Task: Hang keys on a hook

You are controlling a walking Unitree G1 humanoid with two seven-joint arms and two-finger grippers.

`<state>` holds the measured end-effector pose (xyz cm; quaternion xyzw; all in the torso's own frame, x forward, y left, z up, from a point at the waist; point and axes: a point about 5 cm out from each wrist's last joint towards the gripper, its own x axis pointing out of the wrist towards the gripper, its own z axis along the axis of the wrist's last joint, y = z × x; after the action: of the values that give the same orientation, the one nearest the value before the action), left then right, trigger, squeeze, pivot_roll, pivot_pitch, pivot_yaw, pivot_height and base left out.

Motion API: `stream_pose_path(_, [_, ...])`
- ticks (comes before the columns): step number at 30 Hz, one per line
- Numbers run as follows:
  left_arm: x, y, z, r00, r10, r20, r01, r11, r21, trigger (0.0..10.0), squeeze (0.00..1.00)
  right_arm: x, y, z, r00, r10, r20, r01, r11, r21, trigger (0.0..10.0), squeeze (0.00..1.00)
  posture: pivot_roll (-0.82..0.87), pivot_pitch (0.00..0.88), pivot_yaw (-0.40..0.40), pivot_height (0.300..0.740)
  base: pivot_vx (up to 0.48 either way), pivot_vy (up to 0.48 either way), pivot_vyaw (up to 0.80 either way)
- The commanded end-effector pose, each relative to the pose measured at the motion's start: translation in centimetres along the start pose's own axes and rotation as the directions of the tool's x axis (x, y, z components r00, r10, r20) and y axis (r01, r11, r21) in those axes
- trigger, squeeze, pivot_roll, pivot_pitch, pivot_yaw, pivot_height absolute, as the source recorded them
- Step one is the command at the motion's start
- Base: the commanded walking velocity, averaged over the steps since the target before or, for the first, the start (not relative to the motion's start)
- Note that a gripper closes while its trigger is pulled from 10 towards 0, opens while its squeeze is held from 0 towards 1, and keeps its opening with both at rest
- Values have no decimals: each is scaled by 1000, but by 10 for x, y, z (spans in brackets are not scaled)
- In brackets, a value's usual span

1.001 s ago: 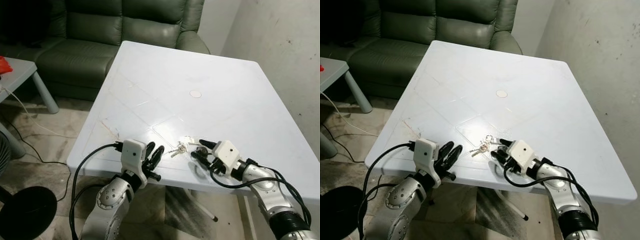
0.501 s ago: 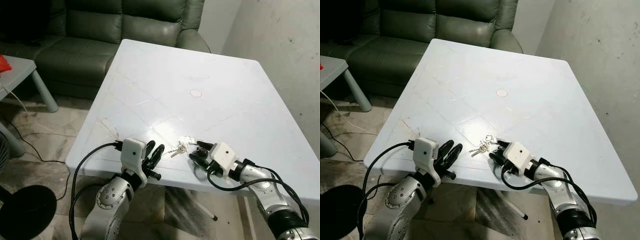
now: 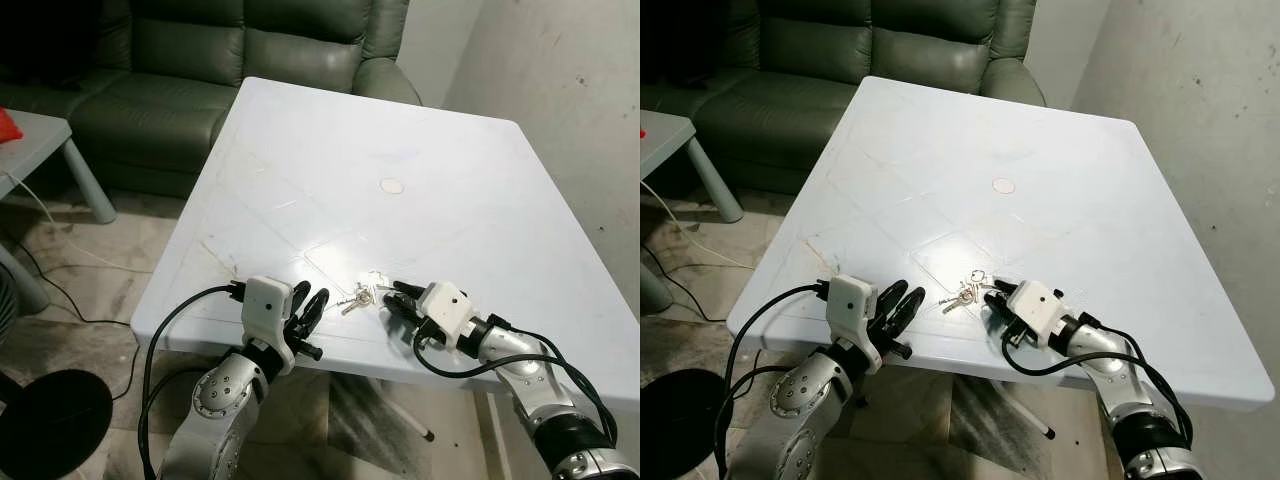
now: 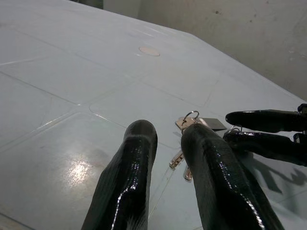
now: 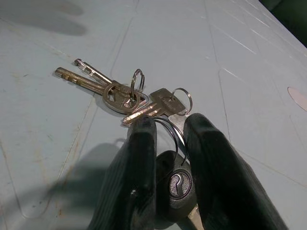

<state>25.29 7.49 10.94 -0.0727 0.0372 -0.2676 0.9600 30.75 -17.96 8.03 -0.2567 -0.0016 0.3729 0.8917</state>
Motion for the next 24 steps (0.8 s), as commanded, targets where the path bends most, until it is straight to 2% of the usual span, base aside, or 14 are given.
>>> stream_pose_path(1, [1, -5, 3, 1000, -12, 7, 12, 1000, 6, 10000, 0, -3, -3, -2, 1000, 23, -17, -23, 1000, -14, 4824, 0, 100, 84, -122, 740, 0, 0, 0])
stream_pose_path(2, [1, -5, 3, 1000, -12, 7, 12, 1000, 6, 10000, 0, -3, -3, -2, 999, 31, -20, -31, 999, -13, 4824, 0, 100, 84, -122, 740, 0, 0, 0])
stream_pose_path(3, [1, -5, 3, 1000, -11, 6, 11, 1000, 7, 10000, 0, -3, -1, -4, 998, 64, -28, -64, 998, 5, 10000, 0, 100, 84, -122, 740, 0, 0, 0])
stream_pose_path(5, [1, -5, 3, 1000, -11, 6, 11, 1000, 8, 10000, 0, -3, 0, -5, 995, 97, -35, -97, 995, 27, 10000, 0, 100, 85, -123, 740, 0, 0, 0])
stream_pose_path(10, [2, -4, 3, 1000, -9, 7, 9, 1000, 9, 10000, 0, -3, -2, -5, 996, 84, -37, -84, 996, 18, 10000, 0, 100, 83, -124, 740, 0, 0, 0])
stream_pose_path(11, [2, -4, 3, 1000, -9, 7, 9, 1000, 9, 10000, 0, -3, -2, -5, 996, 85, -37, -85, 996, 20, 7529, 0, 100, 83, -124, 740, 0, 0, 0])
stream_pose_path(12, [2, -4, 3, 1000, -9, 8, 9, 1000, 9, 10000, 0, -4, -3, -5, 996, 86, -36, -85, 996, 22, 4078, 0, 100, 83, -124, 740, 0, 0, 0])
stream_pose_path(13, [2, -4, 4, 1000, -9, 8, 9, 1000, 10, 10000, 0, -3, -4, -4, 996, 79, -34, -78, 997, 19, 2471, 0, 100, 83, -124, 740, 0, 0, 0])
stream_pose_path(14, [2, -4, 4, 1000, -9, 8, 8, 1000, 10, 10000, 0, -4, -5, -4, 997, 74, -31, -73, 997, 20, 0, 0, 100, 84, -123, 740, 0, 0, 0])
stream_pose_path(22, [2, -4, 4, 1000, -8, 8, 7, 1000, 11, 10000, 0, -3, -8, -2, 997, 69, -28, -68, 997, 21, 196, 0, 100, 84, -124, 740, 0, 0, 0])
stream_pose_path(23, [2, -4, 4, 1000, -7, 7, 7, 1000, 10, 10000, 0, -3, -8, -2, 997, 74, -27, -74, 997, 14, 10000, 0, 101, 82, -123, 740, 0, 0, 0])
stream_pose_path(24, [2, -4, 4, 1000, -7, 7, 7, 1000, 10, 10000, 0, -3, -8, -2, 997, 74, -27, -74, 997, 14, 10000, 0, 101, 82, -123, 740, 0, 0, 0])
